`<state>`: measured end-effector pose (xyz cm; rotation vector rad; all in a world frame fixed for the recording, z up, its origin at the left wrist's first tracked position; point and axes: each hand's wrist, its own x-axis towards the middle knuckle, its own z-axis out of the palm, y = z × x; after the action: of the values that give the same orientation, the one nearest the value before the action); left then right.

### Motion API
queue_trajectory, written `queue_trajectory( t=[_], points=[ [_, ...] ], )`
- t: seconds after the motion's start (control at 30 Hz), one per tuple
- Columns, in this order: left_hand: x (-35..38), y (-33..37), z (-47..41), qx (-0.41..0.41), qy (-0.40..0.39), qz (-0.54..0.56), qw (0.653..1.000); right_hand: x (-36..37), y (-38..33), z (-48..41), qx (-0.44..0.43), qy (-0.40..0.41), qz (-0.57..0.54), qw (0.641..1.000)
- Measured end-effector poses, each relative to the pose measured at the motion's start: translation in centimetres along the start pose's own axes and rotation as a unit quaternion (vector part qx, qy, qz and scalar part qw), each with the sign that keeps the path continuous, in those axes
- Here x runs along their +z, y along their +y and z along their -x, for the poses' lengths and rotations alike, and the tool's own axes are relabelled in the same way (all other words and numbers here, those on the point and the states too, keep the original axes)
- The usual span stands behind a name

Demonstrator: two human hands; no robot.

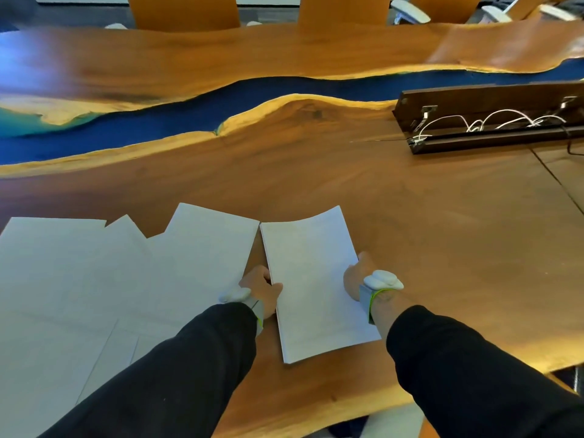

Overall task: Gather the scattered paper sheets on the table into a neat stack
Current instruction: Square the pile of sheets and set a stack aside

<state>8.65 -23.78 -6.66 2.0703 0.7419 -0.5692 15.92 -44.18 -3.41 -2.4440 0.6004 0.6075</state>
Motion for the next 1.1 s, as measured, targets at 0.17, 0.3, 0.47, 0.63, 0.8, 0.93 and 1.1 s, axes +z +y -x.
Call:
queue_trajectory(
  t=[0.17,0.3,0.47,0.63,0.8,0.93,1.1],
  points=[
    [-0.2,-0.3,0.1,-0.012,0.013,0.000,1.000,-0.3,-0.2,0.6,0.015,0.030,0.010,0.999],
    [-1.8,-0.6,0.6,-0.024,0.027,0.025,0.999,0.2,-1.4,1.6,-0.015,0.052,0.034,0.998],
    [-5.5,-2.5,1.7,-0.033,0.038,0.082,0.995,2.1,-4.8,3.8,-0.086,-0.009,0.111,0.990],
    [-10.5,-5.9,3.1,-0.059,0.071,0.124,0.988,6.8,-9.2,7.3,-0.172,-0.047,0.104,0.978],
    [-15.5,-10.8,4.3,-0.079,0.110,0.152,0.979,11.9,-12.6,11.2,-0.236,-0.071,0.088,0.965],
    [-19.1,-14.8,5.3,-0.087,0.124,0.153,0.976,15.6,-14.6,13.8,-0.248,-0.106,0.108,0.957],
    [-22.8,-19.9,6.3,-0.099,0.137,0.151,0.974,19.9,-16.8,16.9,-0.246,-0.147,0.131,0.949]
  ],
)
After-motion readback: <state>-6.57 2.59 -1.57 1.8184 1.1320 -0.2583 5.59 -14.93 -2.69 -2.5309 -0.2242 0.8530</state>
